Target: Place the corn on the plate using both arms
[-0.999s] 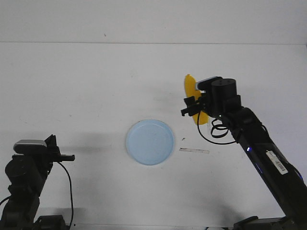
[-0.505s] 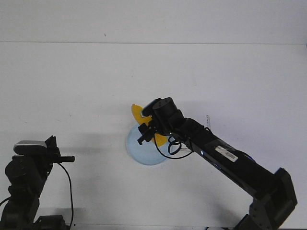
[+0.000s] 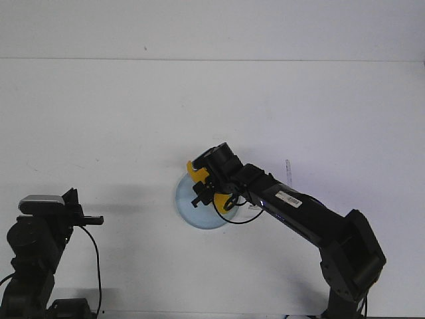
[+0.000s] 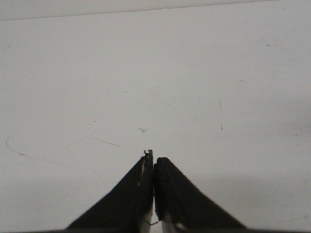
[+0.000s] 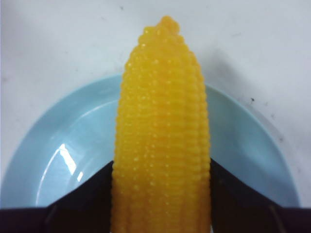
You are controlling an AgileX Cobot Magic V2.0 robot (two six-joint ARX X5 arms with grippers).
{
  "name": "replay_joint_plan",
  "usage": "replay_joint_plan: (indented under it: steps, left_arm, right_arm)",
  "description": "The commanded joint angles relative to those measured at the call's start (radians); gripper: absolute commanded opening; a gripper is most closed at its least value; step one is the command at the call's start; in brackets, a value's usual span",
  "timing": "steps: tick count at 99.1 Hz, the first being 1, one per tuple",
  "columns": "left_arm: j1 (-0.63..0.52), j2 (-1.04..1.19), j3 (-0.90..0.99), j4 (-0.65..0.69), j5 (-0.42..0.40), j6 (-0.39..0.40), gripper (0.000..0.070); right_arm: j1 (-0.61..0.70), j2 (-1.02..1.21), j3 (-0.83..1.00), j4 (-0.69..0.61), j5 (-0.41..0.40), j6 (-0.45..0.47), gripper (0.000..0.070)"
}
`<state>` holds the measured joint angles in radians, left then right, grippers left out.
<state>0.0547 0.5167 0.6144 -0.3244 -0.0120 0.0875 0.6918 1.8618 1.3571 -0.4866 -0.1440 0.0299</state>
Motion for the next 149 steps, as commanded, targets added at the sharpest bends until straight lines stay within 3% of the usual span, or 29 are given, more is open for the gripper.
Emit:
replay_joint_plan:
  steps: [1, 19, 38, 45, 61, 72, 84, 94, 109, 128, 149]
  left_arm:
    - [0.001, 0.003, 0.013, 0.008, 0.000, 0.010, 0.0000]
    - [0.001, 0.003, 0.013, 0.009, 0.000, 0.010, 0.0000]
    - [0.001, 0.003, 0.013, 0.008, 0.000, 0.010, 0.0000]
    - [0.001, 0.002, 0.013, 0.008, 0.000, 0.009, 0.0000]
    - [0.001, -0.004, 0.013, 0.000, 0.000, 0.006, 0.0000]
    - [0.000, -0.021, 0.013, -0.023, 0.000, -0.002, 0.0000]
    - [-0.016, -0.046, 0.013, -0.062, 0.000, -0.002, 0.0000]
    - [-0.048, -0.070, 0.013, -0.079, 0.000, -0.002, 0.0000]
    - [-0.089, -0.101, 0.013, -0.088, 0.000, -0.023, 0.0000]
    - [-0.090, -0.120, 0.013, -0.086, 0.000, -0.059, 0.0000]
    - [-0.090, -0.120, 0.013, -0.085, 0.000, -0.058, 0.0000]
  right_arm:
    - [0.010, 0.025, 0.011, 0.009, 0.003, -0.005, 0.0339]
    - [0.009, 0.025, 0.011, 0.000, -0.016, -0.004, 0.0667]
    - [0.008, 0.003, 0.012, -0.009, -0.035, 0.003, 0.0684]
    - [0.000, -0.029, 0.012, -0.016, -0.039, 0.003, 0.0586]
    - [-0.040, -0.152, 0.012, -0.015, -0.037, 0.003, 0.0160]
    - [-0.091, -0.267, 0.012, -0.014, 0.023, 0.002, 0.0001]
    - [-0.172, -0.405, 0.011, -0.024, 0.116, -0.016, 0.0000]
    - [-0.258, -0.522, -0.008, -0.061, 0.149, -0.016, 0.0000]
    - [-0.399, -0.738, -0.153, -0.048, 0.217, -0.031, 0.0000]
    - [-0.529, -1.028, -0.437, 0.031, 0.223, -0.034, 0.0000]
    - [-0.552, -1.334, -0.708, 0.103, 0.223, -0.034, 0.0000]
